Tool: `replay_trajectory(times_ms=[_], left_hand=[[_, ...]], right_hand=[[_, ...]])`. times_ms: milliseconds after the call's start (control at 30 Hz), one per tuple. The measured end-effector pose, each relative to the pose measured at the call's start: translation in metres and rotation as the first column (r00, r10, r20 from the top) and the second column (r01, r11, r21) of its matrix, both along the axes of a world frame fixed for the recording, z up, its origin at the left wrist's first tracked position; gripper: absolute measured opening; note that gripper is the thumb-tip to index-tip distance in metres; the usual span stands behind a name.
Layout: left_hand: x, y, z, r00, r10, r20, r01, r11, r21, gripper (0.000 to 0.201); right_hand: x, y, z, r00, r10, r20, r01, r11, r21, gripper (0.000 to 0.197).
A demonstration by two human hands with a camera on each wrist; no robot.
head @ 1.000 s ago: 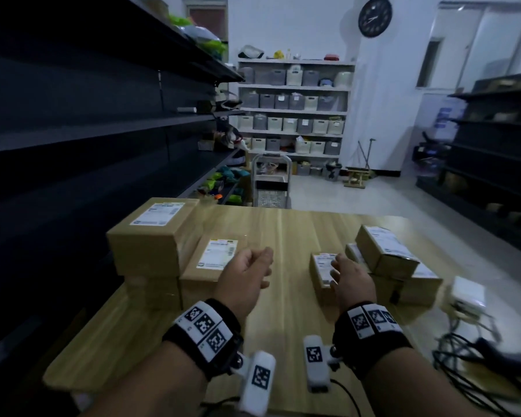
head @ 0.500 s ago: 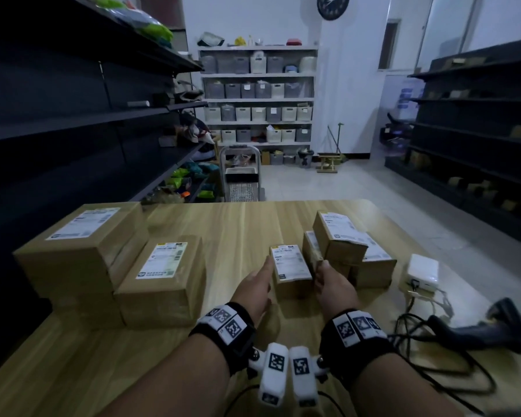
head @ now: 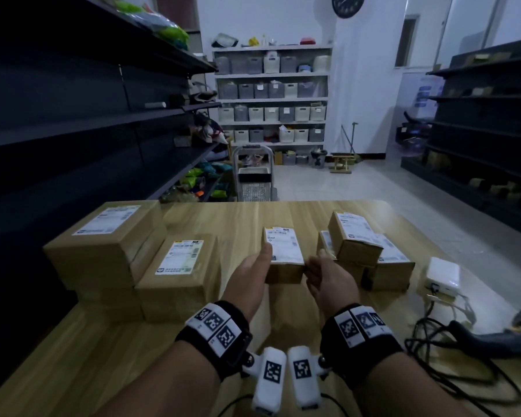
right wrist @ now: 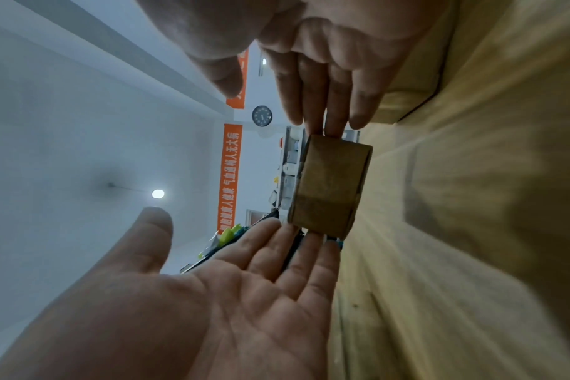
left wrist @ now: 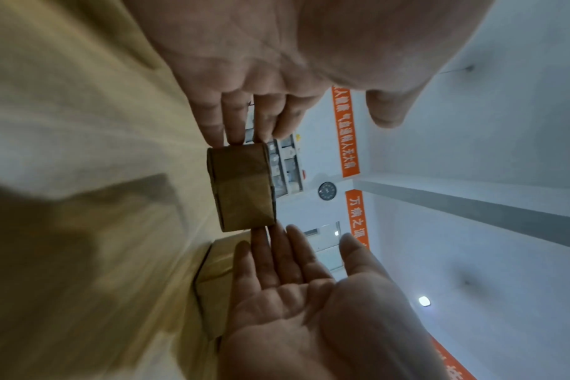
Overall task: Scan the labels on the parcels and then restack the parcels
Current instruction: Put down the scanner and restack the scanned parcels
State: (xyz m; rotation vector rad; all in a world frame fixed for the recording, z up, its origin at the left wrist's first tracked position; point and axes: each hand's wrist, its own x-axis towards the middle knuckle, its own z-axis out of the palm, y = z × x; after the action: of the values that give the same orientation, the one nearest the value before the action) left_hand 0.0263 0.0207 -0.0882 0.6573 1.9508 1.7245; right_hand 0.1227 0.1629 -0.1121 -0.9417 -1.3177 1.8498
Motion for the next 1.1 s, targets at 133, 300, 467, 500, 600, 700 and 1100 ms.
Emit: replay_trajectory(times_ms=[133,300,467,500,600,700,1100], left_hand=[[-0.007,-0.040,0.035,0.992,0.090,-0.091,-0.089,0.996,0.011,0.087],[-0.029,-0.098,0.053,0.974,0.186,-0.130,-0.186,0.982,0.010,0.079],[-0.044,-0.143,0.061,0.968,0.250,-0.033,-0.250,0.968,0.003,0.080],[-0.046,-0.149,0.060,0.967,0.254,-0.016,-0.253,0.967,0.006,0.083],[-0.043,-0.163,0.068,0.968,0.252,0.010,-0.252,0.968,0.006,0.071],[-0.040,-0.171,0.081,0.959,0.282,-0.038,-0.281,0.959,0.024,0.041],[-0.115,-0.211,0.112,0.816,0.317,-0.483,-0.468,0.853,-0.231,0.053]], right_hand=[[-0.027,-0.029,0.024,0.990,0.098,-0.103,-0.100,0.995,-0.015,0.031],[-0.064,-0.083,0.046,0.939,0.298,-0.170,-0.295,0.954,0.048,0.034],[-0.086,-0.123,0.047,0.912,0.379,-0.155,-0.374,0.925,0.059,0.022],[-0.088,-0.128,0.046,0.911,0.384,-0.150,-0.381,0.923,0.050,0.023],[-0.092,-0.133,0.043,0.915,0.391,-0.096,-0.387,0.920,0.057,0.024],[-0.095,-0.130,0.046,0.931,0.366,-0.007,-0.360,0.920,0.154,0.021],[-0.122,-0.133,0.058,0.857,0.401,0.324,-0.505,0.781,0.369,0.057]])
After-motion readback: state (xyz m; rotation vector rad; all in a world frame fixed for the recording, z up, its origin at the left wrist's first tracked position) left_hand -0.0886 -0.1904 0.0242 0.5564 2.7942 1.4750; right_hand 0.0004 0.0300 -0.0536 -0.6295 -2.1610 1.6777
